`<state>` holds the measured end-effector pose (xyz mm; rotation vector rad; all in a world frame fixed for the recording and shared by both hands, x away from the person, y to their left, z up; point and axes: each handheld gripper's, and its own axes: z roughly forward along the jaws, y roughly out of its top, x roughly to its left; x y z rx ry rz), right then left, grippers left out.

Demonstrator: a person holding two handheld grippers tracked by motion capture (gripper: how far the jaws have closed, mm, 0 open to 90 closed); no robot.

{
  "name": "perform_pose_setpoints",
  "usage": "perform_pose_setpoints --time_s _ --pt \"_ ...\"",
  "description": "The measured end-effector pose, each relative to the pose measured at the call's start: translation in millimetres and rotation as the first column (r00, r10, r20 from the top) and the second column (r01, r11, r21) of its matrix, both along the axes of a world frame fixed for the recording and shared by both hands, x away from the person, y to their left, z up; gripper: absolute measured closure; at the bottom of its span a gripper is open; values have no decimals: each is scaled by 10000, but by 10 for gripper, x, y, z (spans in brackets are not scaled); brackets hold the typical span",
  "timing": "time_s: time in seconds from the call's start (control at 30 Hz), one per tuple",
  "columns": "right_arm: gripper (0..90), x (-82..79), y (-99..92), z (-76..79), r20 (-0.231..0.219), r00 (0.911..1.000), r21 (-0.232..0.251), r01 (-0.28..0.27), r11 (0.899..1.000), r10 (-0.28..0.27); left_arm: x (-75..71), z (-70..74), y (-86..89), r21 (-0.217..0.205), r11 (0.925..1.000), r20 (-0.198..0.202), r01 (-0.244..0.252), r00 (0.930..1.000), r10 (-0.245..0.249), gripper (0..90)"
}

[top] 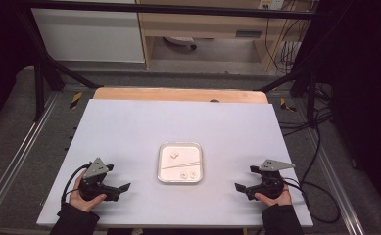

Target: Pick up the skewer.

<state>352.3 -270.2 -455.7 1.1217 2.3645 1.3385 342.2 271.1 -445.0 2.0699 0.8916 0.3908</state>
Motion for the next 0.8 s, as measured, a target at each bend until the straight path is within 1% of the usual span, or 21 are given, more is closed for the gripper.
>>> perform_pose_setpoints --time_s 0.2,0.3,0.37,0.5,0.77,0.8 --pt "11 -2 2 1 4 10000 22 10 10000 -10 -2 9 -15 28 10000 9 66 10000 -66 41" --pt "11 6 2 -4 22 10000 -51 0 10000 0 -6 17 -30 61 9999 17 125 9999 -125 40" --pt "11 2 9 -8 -57 10000 -89 0 10000 -1 -8 33 -50 47 9998 60 201 9998 -201 40" --pt "11 6 8 -7 -20 10000 -79 5 10000 -5 -7 43 -80 135 9995 80 273 9996 -275 40" --pt "12 3 3 0 -16 10000 -93 39 9999 -39 -3 82 -152 147 9995 74 279 9996 -280 49" --pt "11 5 2 -1 1 10000 -113 32 9999 -32 3 90 -176 231 9994 89 251 9996 -253 50"
